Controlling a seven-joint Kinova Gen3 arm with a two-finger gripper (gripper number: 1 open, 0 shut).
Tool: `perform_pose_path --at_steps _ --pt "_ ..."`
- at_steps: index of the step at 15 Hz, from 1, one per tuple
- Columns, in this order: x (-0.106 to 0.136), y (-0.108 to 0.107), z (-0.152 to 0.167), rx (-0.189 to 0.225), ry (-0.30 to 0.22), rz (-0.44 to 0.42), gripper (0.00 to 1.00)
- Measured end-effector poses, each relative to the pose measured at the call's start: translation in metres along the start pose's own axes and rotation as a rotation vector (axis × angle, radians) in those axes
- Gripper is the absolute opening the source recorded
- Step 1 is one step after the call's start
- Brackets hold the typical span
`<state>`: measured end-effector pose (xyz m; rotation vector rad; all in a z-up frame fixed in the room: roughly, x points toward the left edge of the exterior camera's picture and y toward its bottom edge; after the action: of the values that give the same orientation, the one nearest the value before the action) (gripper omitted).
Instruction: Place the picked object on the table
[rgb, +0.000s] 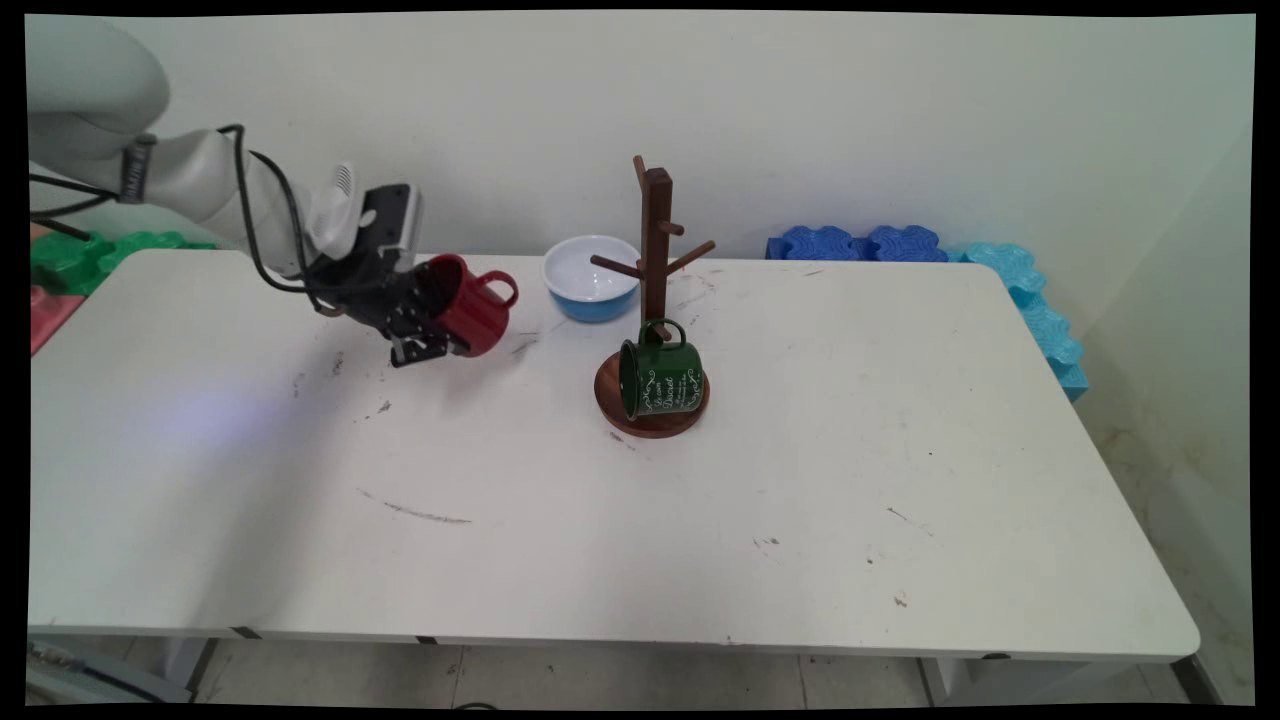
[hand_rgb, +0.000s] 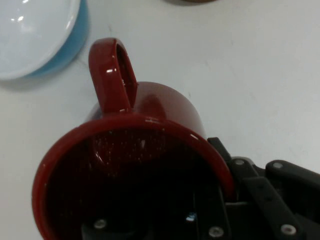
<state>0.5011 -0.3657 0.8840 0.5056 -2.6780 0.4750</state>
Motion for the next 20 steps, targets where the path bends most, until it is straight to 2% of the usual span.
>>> perform_pose_path --at_steps 11,20 --pt "-0.004 0.005 0.037 -0.043 -0.067 0.080 0.00" --pt "-0.010 0.003 0.055 -0.055 -0.101 0.116 0.00"
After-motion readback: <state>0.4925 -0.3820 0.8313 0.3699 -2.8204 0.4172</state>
